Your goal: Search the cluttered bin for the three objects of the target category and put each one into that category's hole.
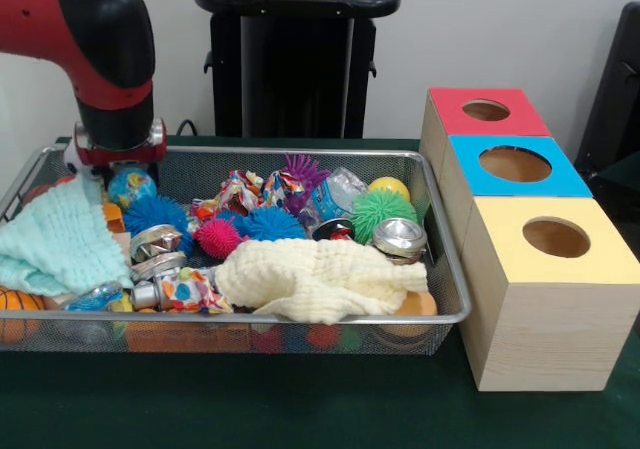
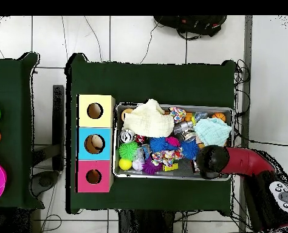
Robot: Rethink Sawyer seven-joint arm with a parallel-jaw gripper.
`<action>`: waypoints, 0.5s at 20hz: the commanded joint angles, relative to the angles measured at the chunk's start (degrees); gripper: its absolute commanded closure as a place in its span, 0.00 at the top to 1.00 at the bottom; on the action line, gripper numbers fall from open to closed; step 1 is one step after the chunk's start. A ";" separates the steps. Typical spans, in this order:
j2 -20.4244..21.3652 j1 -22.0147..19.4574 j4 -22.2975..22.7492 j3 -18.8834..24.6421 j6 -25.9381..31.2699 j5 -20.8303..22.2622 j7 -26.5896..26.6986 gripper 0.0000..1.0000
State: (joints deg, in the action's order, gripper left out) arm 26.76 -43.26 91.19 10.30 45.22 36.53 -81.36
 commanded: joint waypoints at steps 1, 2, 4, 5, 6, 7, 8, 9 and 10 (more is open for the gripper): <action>7.87 2.06 11.99 -3.77 2.20 -2.66 -7.46 0.00; 9.82 2.27 12.83 -4.74 2.87 -3.97 -8.86 0.00; 13.27 2.62 14.06 -6.92 4.60 -6.22 -10.93 0.00; 13.97 2.21 14.16 -7.39 4.97 -7.08 -10.55 0.00; 14.44 2.02 14.08 -7.71 5.34 -7.81 -10.16 0.00; 14.27 1.96 13.56 -7.93 5.74 -8.26 -9.74 0.00; 14.10 1.90 13.05 -8.16 6.14 -8.72 -9.32 0.00; 13.99 2.01 12.73 -8.44 6.54 -9.09 -9.01 0.00; 14.02 1.89 12.93 -8.67 6.16 -9.25 -8.65 0.00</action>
State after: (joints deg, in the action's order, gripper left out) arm 37.09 -41.20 99.74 4.12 46.23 30.87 -81.37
